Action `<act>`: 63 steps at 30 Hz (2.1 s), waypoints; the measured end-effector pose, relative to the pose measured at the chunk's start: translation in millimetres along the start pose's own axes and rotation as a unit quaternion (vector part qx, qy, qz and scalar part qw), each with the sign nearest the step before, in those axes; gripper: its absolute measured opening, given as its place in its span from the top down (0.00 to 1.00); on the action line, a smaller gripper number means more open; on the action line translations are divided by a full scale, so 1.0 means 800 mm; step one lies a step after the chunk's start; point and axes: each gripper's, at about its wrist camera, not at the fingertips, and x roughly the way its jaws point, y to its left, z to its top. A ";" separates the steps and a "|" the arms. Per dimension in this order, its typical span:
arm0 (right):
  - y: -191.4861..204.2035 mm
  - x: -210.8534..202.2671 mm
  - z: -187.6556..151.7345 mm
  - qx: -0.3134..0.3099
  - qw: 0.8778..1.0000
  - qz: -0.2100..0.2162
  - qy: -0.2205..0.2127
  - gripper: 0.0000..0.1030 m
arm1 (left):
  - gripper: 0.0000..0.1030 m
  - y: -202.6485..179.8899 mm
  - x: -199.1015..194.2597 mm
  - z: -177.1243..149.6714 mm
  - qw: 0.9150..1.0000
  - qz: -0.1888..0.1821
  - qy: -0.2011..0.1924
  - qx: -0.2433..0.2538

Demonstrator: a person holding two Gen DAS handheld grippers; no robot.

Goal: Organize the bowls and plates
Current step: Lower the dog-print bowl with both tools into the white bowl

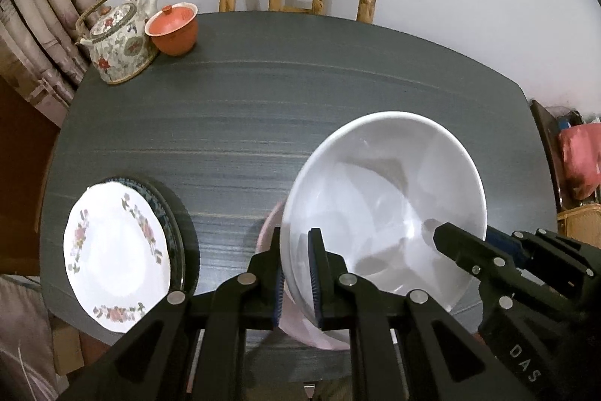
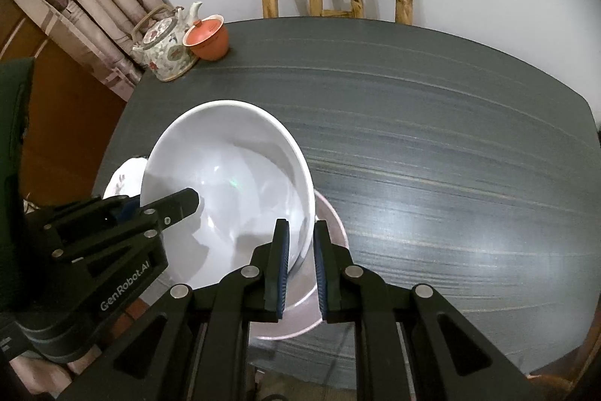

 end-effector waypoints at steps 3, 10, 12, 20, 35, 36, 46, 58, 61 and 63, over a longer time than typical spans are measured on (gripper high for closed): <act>0.000 -0.001 -0.009 0.001 1.000 -0.001 0.001 0.88 | 0.89 0.000 0.004 -0.007 1.000 0.000 0.004 0.000; 0.000 0.010 -0.021 0.000 1.000 -0.004 0.013 0.88 | 0.89 0.003 0.022 -0.023 1.000 0.003 0.022 -0.002; -0.001 0.016 -0.027 0.003 1.000 -0.002 0.019 0.88 | 0.89 0.005 0.027 -0.024 1.000 0.003 0.025 -0.002; -0.006 0.033 -0.035 0.011 0.999 0.000 0.034 0.88 | 0.89 0.005 0.044 -0.023 0.999 0.003 0.040 0.000; -0.013 0.051 -0.034 0.019 0.999 0.000 0.046 0.88 | 0.89 0.003 0.056 -0.017 0.999 0.007 0.044 0.004; -0.013 0.052 -0.035 0.019 0.999 0.000 0.046 0.88 | 0.89 0.003 0.056 -0.017 0.999 0.007 0.044 0.004; -0.014 0.053 -0.036 0.024 0.999 0.004 0.044 0.86 | 0.89 0.000 0.052 -0.016 0.999 0.007 0.041 0.008; -0.013 0.054 -0.035 0.026 0.999 0.003 0.040 0.85 | 0.88 0.002 0.046 -0.014 0.999 0.017 0.029 0.008; -0.013 0.055 -0.034 0.028 0.999 0.005 0.040 0.85 | 0.88 0.003 0.043 -0.014 0.999 0.015 0.028 0.007; -0.013 0.054 -0.033 0.028 0.999 0.005 0.039 0.85 | 0.88 0.002 0.040 -0.014 1.000 0.016 0.023 0.010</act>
